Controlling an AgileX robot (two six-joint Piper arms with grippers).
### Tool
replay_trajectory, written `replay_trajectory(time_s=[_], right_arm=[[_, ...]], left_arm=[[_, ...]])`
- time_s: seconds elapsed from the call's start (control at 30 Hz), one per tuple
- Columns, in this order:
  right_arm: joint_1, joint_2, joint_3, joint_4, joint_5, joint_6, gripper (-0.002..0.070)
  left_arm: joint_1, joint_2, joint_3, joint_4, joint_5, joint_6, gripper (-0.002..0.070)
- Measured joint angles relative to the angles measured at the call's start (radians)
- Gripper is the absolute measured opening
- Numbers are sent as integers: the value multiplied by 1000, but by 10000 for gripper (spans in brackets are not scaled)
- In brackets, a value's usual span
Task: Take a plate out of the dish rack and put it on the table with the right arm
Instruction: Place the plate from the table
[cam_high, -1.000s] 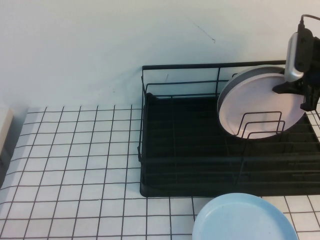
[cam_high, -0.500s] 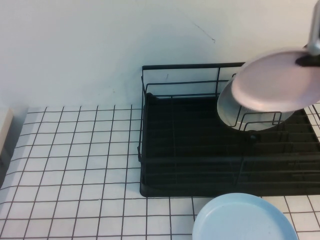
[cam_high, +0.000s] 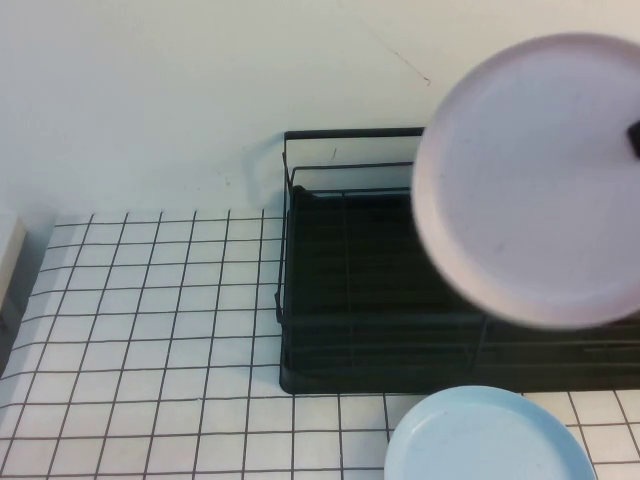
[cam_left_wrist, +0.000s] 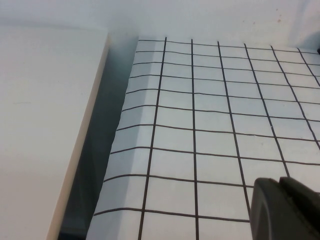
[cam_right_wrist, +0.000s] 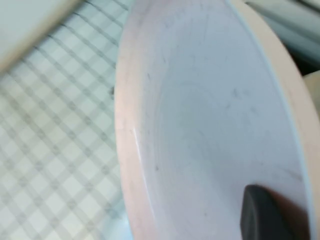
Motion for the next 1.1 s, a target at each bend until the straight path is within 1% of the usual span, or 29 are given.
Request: replay_trajectory(time_s=[0.13,0.23,0.33,0.5,0.57,0.7,0.8,0.9,1.0,1.1], right_arm=[[0,-75,264,134,0,-19,115],[0,-114,491,155,-15,-62,115],[0,-121,698,159,-125,-101,115],[0,-99,910,200,-309,-251,115],[0,-82,948,236,-361,-333,115],[0,-47,973,357,-400,-493,114],[0,-23,975,435,-422,-572,116],[0,4,975,474,-449,-611,132],[0,33,975,483,-458,-622,181],[0,58,975,483,-454,-632,272]], left_arm=[[0,0,0,0,0,0,-3],[0,0,0,0,0,0,-3],[0,0,0,0,0,0,-3],[0,0,0,0,0,0,-3],[0,0,0,0,0,0,-3],[0,0,0,0,0,0,-3],[0,0,0,0,0,0,-3],[0,0,0,0,0,0,-3],[0,0,0,0,0,0,-3],[0,0,0,0,0,0,-3]])
